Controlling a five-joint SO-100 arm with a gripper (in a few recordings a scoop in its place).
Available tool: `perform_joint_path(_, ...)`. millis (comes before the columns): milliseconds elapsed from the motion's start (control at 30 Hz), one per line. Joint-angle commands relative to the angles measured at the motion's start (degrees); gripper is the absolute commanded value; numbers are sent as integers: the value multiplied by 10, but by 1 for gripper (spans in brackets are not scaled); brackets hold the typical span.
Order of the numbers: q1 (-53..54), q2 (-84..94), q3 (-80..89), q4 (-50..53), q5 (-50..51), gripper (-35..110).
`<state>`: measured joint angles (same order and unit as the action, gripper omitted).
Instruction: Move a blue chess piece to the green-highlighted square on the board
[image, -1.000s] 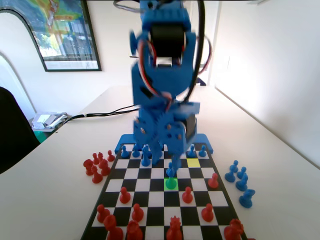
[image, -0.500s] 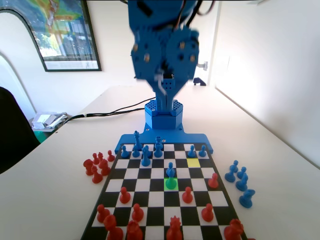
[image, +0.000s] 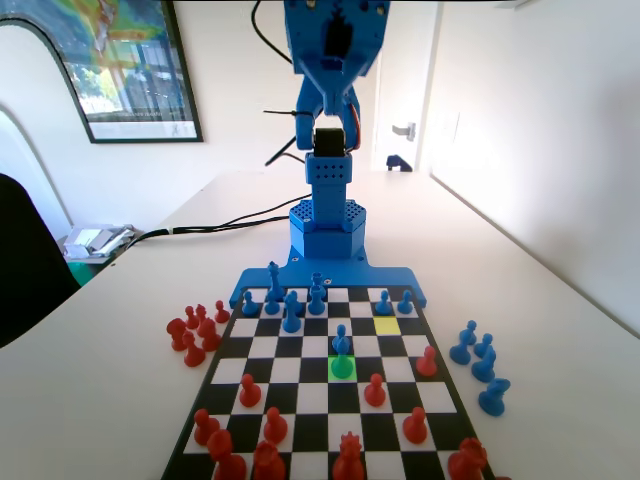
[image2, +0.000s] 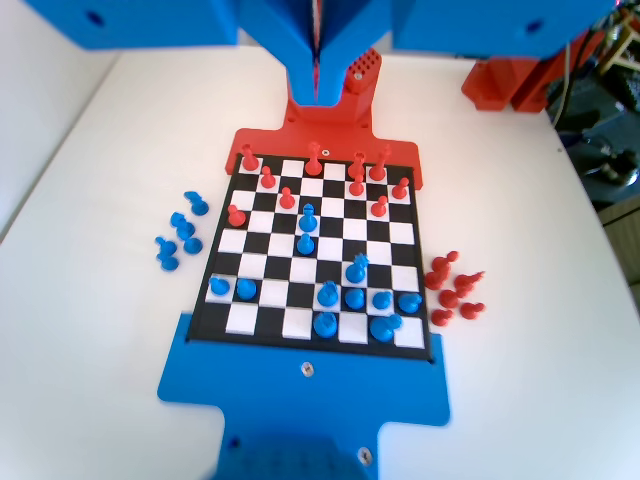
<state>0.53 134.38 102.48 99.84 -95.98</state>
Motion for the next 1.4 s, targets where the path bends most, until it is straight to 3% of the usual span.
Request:
perform_joint_path(0,10,77,14,22,-27,1)
perform_joint_path(567,6,284,212,-71,-58,1)
perform_joint_path(1367,2,406,224,-98,-47,1)
